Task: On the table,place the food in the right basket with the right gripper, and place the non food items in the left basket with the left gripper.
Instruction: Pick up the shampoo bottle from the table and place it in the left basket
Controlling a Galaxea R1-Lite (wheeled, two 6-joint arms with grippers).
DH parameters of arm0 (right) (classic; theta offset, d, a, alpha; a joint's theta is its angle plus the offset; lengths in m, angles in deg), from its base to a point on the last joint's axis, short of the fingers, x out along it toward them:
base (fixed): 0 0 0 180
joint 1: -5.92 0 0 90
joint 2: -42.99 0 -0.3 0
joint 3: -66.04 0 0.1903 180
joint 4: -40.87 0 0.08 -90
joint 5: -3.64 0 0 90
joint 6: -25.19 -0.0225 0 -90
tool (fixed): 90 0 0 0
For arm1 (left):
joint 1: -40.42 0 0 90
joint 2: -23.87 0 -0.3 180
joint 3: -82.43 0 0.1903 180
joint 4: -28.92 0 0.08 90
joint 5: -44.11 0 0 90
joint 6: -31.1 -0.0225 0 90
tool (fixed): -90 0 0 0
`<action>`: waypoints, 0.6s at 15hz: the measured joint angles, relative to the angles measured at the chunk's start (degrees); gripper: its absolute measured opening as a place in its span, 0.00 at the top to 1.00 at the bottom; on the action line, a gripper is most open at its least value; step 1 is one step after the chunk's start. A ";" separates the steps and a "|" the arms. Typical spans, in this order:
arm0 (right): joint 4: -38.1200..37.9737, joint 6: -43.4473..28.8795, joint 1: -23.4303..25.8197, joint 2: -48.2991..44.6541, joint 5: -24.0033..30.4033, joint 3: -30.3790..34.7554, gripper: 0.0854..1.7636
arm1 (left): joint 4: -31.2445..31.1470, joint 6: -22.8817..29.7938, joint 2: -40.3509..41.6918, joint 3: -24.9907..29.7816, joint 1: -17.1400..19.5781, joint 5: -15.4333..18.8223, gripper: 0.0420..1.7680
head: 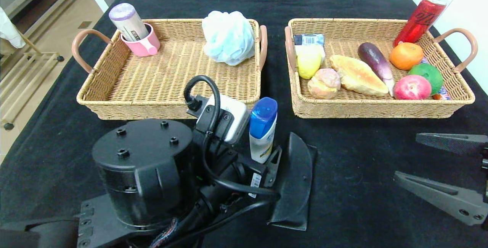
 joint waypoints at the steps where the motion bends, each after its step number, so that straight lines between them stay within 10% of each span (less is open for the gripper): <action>1: 0.00 0.00 -0.02 -0.02 0.00 -0.02 0.03 | 1.79 -0.12 -0.69 -0.43 -0.02 0.02 0.03; 9: 0.01 0.00 0.05 -0.09 0.00 -0.02 0.03 | 3.72 -0.72 -3.67 -3.80 0.72 -0.09 0.03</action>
